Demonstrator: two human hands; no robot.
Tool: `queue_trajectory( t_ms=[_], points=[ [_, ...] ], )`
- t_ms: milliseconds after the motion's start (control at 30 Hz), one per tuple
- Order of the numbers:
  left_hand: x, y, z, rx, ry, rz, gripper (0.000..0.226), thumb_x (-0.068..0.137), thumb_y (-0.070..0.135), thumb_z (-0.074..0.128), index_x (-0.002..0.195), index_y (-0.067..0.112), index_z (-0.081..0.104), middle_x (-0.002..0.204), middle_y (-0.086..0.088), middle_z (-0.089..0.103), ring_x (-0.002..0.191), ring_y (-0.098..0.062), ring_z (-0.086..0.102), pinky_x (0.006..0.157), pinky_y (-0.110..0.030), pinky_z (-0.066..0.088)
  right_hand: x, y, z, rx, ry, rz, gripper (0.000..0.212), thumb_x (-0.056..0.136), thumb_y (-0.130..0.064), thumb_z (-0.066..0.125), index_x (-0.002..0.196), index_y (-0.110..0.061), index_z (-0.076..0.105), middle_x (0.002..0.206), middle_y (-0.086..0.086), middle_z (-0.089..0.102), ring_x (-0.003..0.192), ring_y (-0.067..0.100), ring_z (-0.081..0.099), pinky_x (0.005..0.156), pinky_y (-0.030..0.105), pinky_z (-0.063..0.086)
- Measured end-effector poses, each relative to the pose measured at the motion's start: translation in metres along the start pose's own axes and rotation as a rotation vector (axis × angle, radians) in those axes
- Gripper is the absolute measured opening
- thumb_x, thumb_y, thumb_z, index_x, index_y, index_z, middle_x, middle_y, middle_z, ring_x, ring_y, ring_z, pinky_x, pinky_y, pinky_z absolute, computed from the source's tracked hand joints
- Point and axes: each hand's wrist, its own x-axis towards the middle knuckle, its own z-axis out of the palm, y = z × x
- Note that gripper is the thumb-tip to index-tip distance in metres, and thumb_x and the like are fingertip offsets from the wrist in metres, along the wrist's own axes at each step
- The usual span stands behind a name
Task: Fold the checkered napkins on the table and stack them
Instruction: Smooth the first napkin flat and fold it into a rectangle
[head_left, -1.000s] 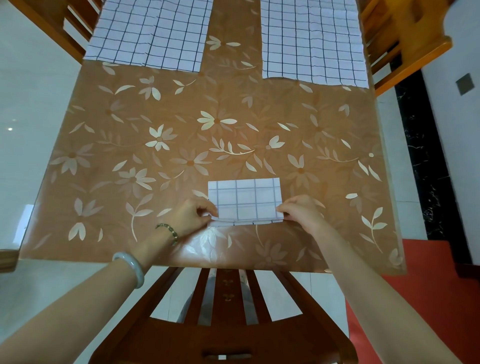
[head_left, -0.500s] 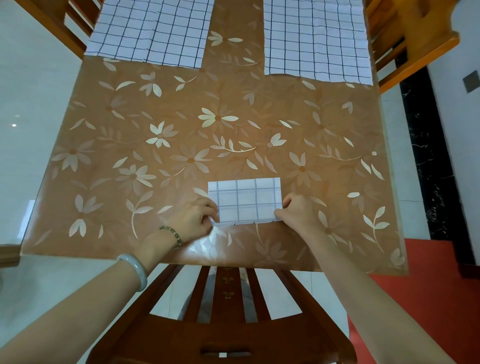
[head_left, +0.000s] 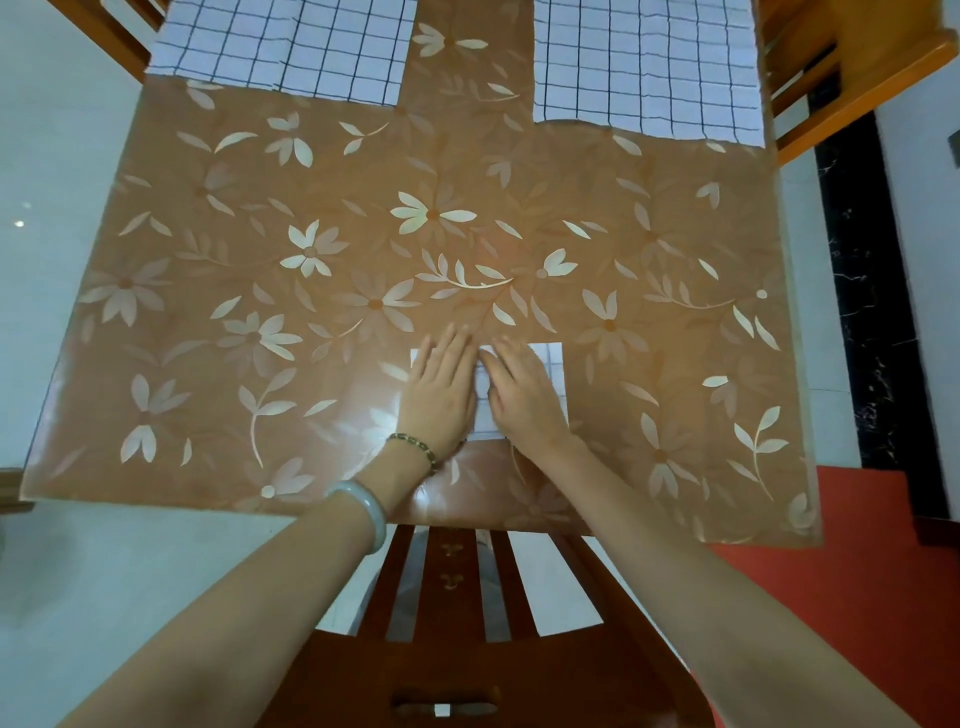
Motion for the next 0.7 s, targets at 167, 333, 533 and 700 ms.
queue_trajectory(
  t_ms=[167,333,533,700],
  points=[
    [-0.005,0.004,0.016,0.082,-0.168,-0.09,0.056,0.097,0.029,0.022,0.143,0.002,0.036,0.151,-0.014,0.035,0.142,-0.024,0.03,0.118,-0.047,0.016,-0.005,0.008,0.014,-0.179,-0.135,-0.081,0.047,0.095,-0.018,0.03,0.132,0.004,0.05,0.138,0.02,0.05,0.132,0.031,0.044,0.112,0.047,0.027],
    [-0.011,-0.005,0.016,0.066,-0.154,-0.157,0.066,0.097,0.048,0.023,0.149,0.007,0.026,0.156,-0.009,0.026,0.145,-0.021,0.021,0.118,-0.047,0.006,-0.008,0.023,0.01,-0.239,-0.231,0.044,0.063,0.1,-0.042,0.018,0.147,-0.002,0.03,0.154,0.015,0.029,0.143,0.025,0.025,0.118,0.042,0.016],
    [-0.024,-0.03,0.008,0.158,-0.164,-0.196,0.077,0.094,0.061,0.018,0.151,0.009,0.016,0.158,-0.007,0.018,0.147,-0.021,0.015,0.117,-0.045,-0.006,-0.024,0.066,-0.013,-0.352,-0.25,0.144,0.079,0.095,-0.06,0.002,0.15,-0.007,0.018,0.158,0.011,0.019,0.146,0.024,0.015,0.118,0.046,0.004],
    [-0.026,-0.039,-0.005,0.159,-0.092,-0.232,0.076,0.096,0.058,0.014,0.151,0.005,0.011,0.158,-0.008,0.006,0.148,-0.022,0.006,0.118,-0.046,-0.004,-0.022,0.053,-0.021,-0.321,-0.076,0.179,0.065,0.099,-0.045,0.016,0.148,-0.004,0.025,0.156,0.014,0.022,0.146,0.027,0.017,0.118,0.05,0.005]
  ],
)
